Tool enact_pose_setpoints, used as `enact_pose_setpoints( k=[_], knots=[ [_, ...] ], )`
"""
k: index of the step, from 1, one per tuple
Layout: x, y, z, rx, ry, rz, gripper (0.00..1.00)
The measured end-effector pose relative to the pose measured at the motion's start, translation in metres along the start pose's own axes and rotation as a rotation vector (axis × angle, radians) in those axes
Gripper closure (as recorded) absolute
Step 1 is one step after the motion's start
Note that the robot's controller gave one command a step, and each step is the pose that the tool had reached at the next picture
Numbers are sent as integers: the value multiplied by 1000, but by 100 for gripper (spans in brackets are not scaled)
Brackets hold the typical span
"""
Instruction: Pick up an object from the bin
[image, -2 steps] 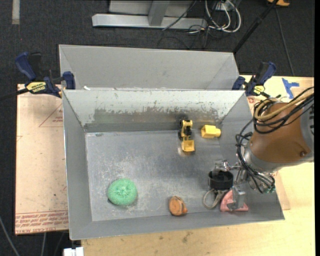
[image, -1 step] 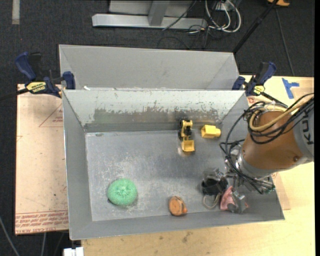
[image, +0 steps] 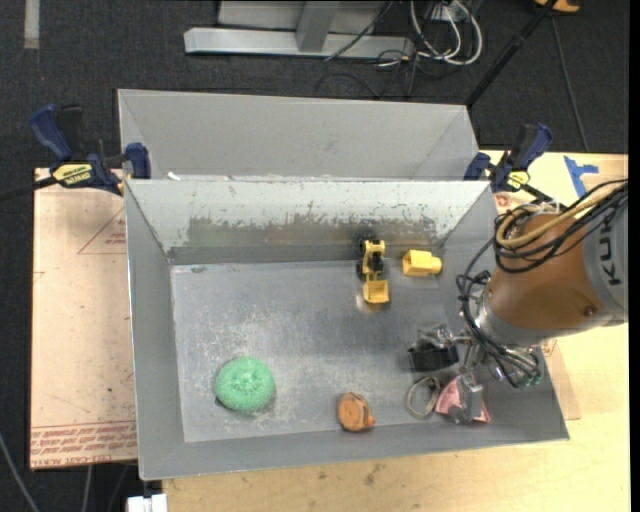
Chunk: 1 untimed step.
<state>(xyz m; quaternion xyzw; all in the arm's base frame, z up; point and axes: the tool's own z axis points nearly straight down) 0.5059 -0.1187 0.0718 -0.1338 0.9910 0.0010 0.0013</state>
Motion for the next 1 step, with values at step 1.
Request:
enact_pose_setpoints(
  k=[1],
  knots=[
    [-9, 5, 0, 4, -2, -158, 0]
  ],
)
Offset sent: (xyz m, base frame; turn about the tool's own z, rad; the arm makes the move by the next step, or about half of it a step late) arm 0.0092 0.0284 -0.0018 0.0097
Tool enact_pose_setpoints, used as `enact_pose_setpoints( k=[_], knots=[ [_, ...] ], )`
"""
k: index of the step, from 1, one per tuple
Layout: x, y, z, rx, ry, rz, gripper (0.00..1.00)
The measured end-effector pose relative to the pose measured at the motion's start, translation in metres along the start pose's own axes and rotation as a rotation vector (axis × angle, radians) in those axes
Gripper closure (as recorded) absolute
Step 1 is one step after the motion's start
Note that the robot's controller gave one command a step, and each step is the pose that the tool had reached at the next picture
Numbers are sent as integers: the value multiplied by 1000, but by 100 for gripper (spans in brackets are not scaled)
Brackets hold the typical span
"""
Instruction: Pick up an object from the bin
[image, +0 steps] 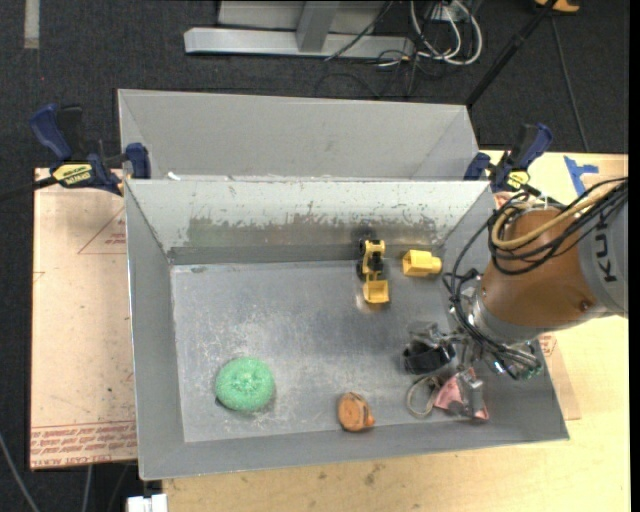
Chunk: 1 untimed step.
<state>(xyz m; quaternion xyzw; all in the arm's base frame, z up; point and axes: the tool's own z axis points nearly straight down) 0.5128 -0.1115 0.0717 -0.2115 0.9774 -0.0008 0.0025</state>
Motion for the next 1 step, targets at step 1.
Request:
enact_pose_setpoints(
  k=[1],
  knots=[
    [-13, 17, 0, 0, 0, 166, 100]
  ],
)
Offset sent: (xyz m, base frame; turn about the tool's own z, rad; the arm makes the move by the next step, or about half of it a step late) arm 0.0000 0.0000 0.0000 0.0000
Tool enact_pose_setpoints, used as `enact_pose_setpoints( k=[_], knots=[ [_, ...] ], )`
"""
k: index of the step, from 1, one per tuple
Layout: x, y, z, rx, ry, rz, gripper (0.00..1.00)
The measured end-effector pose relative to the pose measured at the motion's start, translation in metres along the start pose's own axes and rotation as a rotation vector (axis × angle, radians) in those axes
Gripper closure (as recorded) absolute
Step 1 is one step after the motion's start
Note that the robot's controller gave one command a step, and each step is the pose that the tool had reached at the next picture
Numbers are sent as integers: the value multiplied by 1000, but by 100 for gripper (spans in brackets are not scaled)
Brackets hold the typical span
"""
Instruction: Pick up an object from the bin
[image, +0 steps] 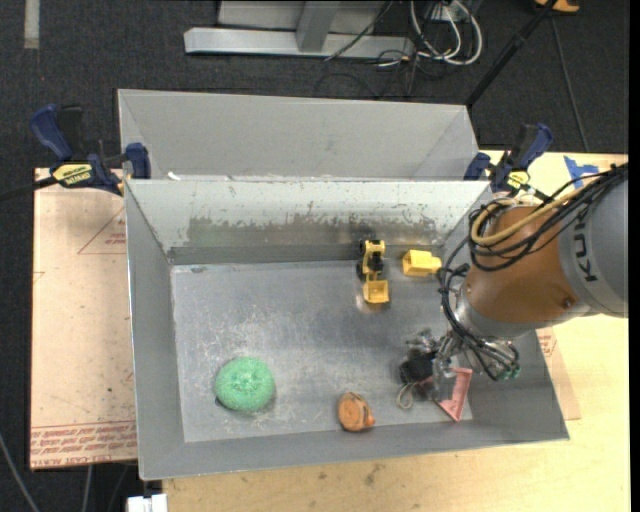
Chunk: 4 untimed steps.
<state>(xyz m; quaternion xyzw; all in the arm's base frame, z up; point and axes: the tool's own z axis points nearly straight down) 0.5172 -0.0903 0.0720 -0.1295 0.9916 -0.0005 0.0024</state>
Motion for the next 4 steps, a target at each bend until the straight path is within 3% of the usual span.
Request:
enact_pose_setpoints(
  k=[2, 3, 4],
  knots=[
    [1, 1, -2, -2, 2, 0, 100],
    [2, 2, -18, -5, 8, -1, 100],
    [0, 1, -33, -2, 2, -1, 100]
  ],
)
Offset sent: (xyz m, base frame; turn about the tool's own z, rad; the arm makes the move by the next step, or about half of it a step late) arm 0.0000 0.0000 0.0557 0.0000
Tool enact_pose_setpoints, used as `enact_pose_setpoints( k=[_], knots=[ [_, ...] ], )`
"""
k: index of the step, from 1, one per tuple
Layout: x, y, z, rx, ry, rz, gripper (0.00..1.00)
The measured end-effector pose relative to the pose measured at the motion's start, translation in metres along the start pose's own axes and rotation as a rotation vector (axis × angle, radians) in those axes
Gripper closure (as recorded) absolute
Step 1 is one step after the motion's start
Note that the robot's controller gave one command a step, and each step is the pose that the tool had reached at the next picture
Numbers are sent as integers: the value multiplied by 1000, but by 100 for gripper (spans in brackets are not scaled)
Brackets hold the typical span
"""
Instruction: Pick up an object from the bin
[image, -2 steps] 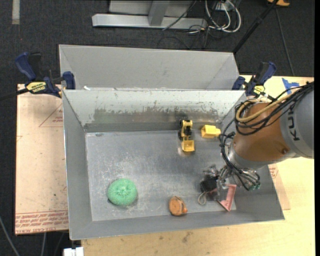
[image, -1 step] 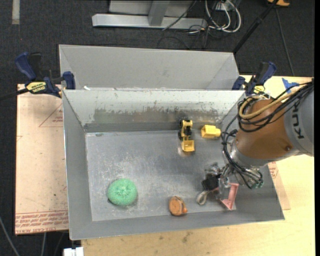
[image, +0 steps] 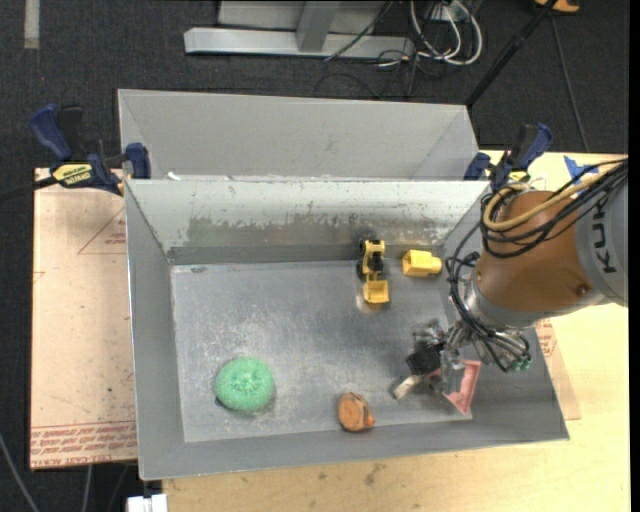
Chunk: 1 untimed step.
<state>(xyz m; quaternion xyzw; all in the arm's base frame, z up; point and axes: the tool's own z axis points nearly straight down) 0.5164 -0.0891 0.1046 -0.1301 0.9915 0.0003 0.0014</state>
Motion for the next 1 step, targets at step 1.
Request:
enact_pose_setpoints(
  k=[1],
  knots=[
    [0, 0, -8, 0, -1, 0, 100]
  ],
)
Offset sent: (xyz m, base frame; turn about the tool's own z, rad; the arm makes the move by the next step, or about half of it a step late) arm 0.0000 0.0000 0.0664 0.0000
